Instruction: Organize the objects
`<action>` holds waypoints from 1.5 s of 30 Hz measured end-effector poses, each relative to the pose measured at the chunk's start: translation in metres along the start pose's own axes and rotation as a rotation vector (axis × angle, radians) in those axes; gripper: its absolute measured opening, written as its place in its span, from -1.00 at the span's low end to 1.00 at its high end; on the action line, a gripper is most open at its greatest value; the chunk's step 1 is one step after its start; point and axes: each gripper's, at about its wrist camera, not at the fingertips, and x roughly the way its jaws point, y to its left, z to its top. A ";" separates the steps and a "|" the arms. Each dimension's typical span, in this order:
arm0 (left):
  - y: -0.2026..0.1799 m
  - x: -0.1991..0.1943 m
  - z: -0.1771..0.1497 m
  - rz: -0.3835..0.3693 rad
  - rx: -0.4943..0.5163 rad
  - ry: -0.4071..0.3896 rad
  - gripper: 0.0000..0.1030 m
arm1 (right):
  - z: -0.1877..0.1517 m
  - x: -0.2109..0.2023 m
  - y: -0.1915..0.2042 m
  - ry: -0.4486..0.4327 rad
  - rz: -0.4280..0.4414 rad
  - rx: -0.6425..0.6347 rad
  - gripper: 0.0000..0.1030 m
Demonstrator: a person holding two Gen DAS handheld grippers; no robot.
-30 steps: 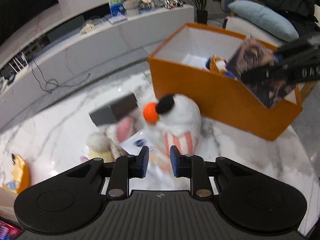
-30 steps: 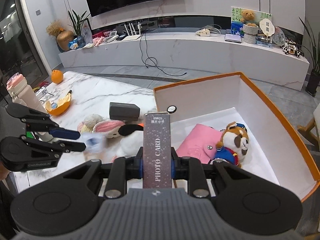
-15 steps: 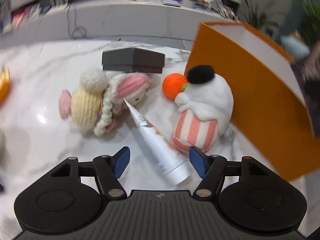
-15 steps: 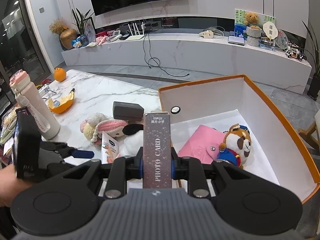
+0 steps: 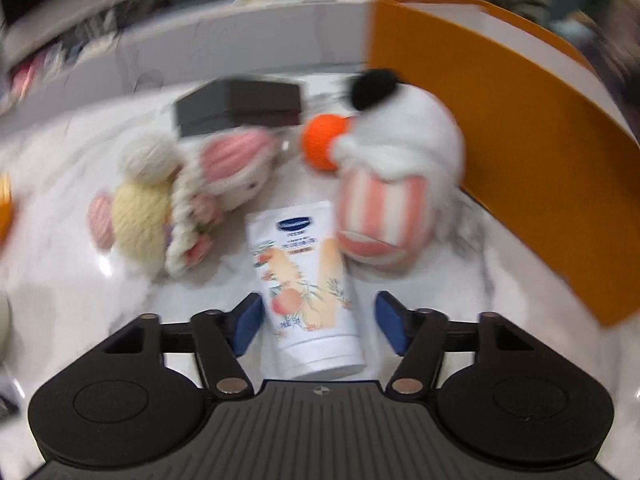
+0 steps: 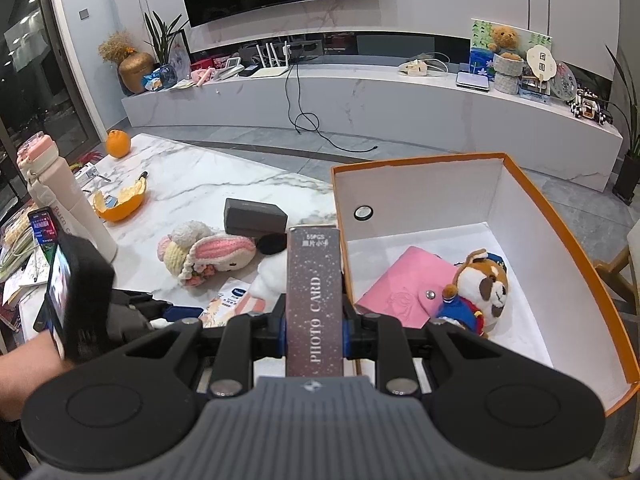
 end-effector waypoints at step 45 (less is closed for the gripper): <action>0.033 -0.019 -0.030 -0.034 -0.028 0.008 0.13 | -0.049 0.103 0.050 0.339 0.004 -0.153 0.08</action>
